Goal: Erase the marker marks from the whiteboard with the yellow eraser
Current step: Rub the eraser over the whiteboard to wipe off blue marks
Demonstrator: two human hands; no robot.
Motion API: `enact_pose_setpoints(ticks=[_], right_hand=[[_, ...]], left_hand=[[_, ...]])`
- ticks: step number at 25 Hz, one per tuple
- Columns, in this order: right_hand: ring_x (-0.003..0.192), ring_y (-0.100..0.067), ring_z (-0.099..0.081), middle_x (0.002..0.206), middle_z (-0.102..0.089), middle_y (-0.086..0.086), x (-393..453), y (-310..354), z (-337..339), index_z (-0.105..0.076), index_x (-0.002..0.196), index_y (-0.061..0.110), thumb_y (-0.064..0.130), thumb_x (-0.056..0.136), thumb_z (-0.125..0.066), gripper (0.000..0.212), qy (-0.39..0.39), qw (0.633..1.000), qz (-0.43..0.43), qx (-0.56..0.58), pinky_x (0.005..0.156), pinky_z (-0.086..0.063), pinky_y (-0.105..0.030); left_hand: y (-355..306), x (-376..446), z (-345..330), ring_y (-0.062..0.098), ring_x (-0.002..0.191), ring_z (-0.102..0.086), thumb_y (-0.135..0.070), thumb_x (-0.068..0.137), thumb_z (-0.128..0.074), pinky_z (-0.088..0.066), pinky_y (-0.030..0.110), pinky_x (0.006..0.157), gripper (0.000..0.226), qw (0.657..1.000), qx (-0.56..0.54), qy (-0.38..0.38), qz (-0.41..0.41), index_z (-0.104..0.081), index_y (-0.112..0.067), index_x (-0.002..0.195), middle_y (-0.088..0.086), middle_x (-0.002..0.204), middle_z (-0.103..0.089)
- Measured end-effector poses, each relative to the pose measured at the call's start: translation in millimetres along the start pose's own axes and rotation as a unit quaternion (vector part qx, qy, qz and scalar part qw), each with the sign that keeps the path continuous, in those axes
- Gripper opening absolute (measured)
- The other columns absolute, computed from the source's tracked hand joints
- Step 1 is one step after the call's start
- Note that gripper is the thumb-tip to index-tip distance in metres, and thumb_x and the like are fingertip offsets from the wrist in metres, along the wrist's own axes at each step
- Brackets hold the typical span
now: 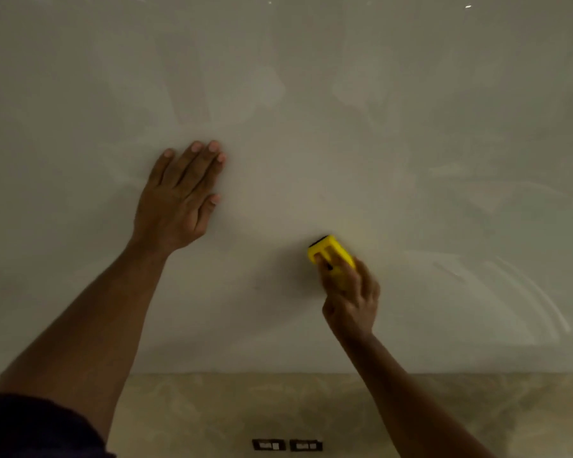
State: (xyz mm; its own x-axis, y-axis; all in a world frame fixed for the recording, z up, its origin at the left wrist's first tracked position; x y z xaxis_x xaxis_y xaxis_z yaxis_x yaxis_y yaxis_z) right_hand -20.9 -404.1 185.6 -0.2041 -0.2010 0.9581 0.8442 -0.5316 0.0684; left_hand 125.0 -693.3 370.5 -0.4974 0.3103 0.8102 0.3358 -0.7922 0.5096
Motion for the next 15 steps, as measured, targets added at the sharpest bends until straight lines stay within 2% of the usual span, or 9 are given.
enact_pose_setpoints(ticks=[3,4,5,8,9,11,13,14,15], right_hand=[[0.125,-0.043,-0.063,0.14,-0.065,0.0,-3,22,-12,-0.072,0.135,0.03,0.007,0.108,-0.032,0.054,0.071,0.953,0.294,-0.03,0.104,-0.054,-0.051],[0.126,-0.042,-0.063,0.141,-0.065,0.001,5,24,-13,-0.071,0.136,0.03,0.009,0.109,-0.031,0.053,0.073,0.939,0.334,-0.035,0.106,-0.053,-0.051],[0.128,-0.042,-0.06,0.143,-0.061,0.001,18,26,-15,-0.07,0.138,0.03,0.008,0.108,-0.03,0.054,0.064,0.944,0.322,-0.036,0.108,-0.049,-0.05],[0.13,-0.042,-0.054,0.145,-0.054,0.0,54,47,-21,-0.065,0.144,0.031,0.006,0.1,-0.03,0.061,0.01,0.984,0.178,-0.003,0.112,-0.039,-0.048],[0.129,-0.043,-0.056,0.144,-0.058,0.0,53,63,-27,-0.066,0.142,0.031,0.009,0.103,-0.03,0.057,0.007,0.981,0.192,0.004,0.112,-0.041,-0.048],[0.117,-0.04,-0.068,0.132,-0.072,0.003,38,94,-40,-0.076,0.128,0.029,0.016,0.109,-0.037,0.045,0.03,0.944,0.329,0.024,0.107,-0.049,-0.048],[0.108,-0.031,-0.076,0.117,-0.079,0.008,21,109,-45,-0.084,0.111,0.028,0.024,0.1,-0.066,0.022,0.072,0.886,0.457,0.042,0.103,-0.055,-0.046],[0.108,-0.029,-0.076,0.116,-0.079,0.009,21,109,-43,-0.084,0.11,0.028,0.026,0.093,-0.077,0.019,0.089,0.878,0.469,0.04,0.102,-0.058,-0.045],[0.109,-0.03,-0.076,0.119,-0.078,0.009,28,106,-41,-0.083,0.114,0.028,0.025,0.093,-0.077,0.022,0.087,0.882,0.462,0.031,0.101,-0.059,-0.044]], left_hand=[[-1,-3,-6,0.014,0.174,0.002,-0.033,0.119,-0.035,-0.001,0.041,0.141,0.064,1.0,-0.007,-0.008,0.013,-0.018,-0.014,0.177,0.009,0.18,-0.031],[-2,-5,-8,0.013,0.174,0.004,-0.033,0.119,-0.034,-0.001,0.041,0.141,0.064,1.0,-0.011,-0.012,0.012,-0.017,-0.014,0.177,0.008,0.18,-0.029],[-1,-7,-10,0.013,0.174,0.003,-0.033,0.118,-0.034,-0.001,0.04,0.141,0.064,1.0,-0.012,-0.014,0.009,-0.017,-0.015,0.177,0.007,0.18,-0.027],[7,-14,-15,0.014,0.174,-0.001,-0.033,0.117,-0.034,-0.005,0.039,0.14,0.064,0.999,-0.02,-0.034,-0.011,-0.021,-0.015,0.177,0.004,0.183,-0.02],[11,-18,-16,0.014,0.174,-0.003,-0.032,0.116,-0.035,-0.007,0.039,0.14,0.064,0.999,-0.018,-0.044,-0.021,-0.023,-0.014,0.177,0.002,0.185,-0.016],[20,-27,-18,0.015,0.174,-0.008,-0.031,0.114,-0.037,-0.012,0.039,0.139,0.065,0.997,-0.014,-0.063,-0.035,-0.027,-0.013,0.176,-0.001,0.187,-0.011],[26,-41,-18,0.017,0.173,-0.015,-0.03,0.113,-0.039,-0.015,0.038,0.139,0.066,0.996,-0.019,-0.079,-0.021,-0.028,-0.013,0.175,0.0,0.186,-0.017],[28,-50,-20,0.02,0.171,-0.022,-0.029,0.112,-0.04,-0.015,0.037,0.139,0.067,0.996,-0.022,-0.088,0.0,-0.027,-0.013,0.175,0.004,0.183,-0.026],[30,-59,-23,0.023,0.168,-0.028,-0.029,0.112,-0.04,-0.014,0.037,0.139,0.067,0.995,-0.025,-0.096,0.024,-0.026,-0.013,0.175,0.009,0.179,-0.035]])
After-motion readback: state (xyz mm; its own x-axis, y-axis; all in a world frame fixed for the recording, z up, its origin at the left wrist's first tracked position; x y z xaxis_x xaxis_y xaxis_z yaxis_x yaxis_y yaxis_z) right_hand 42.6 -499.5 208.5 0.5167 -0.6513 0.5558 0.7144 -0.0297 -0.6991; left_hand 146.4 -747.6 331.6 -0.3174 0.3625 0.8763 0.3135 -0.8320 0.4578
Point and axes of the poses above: each hand's wrist, its own x-axis towards the middle knuckle, its own z-axis out of the back of the hand, y = z × x, the point moved 2 cm from there along x, towards the middle knuckle
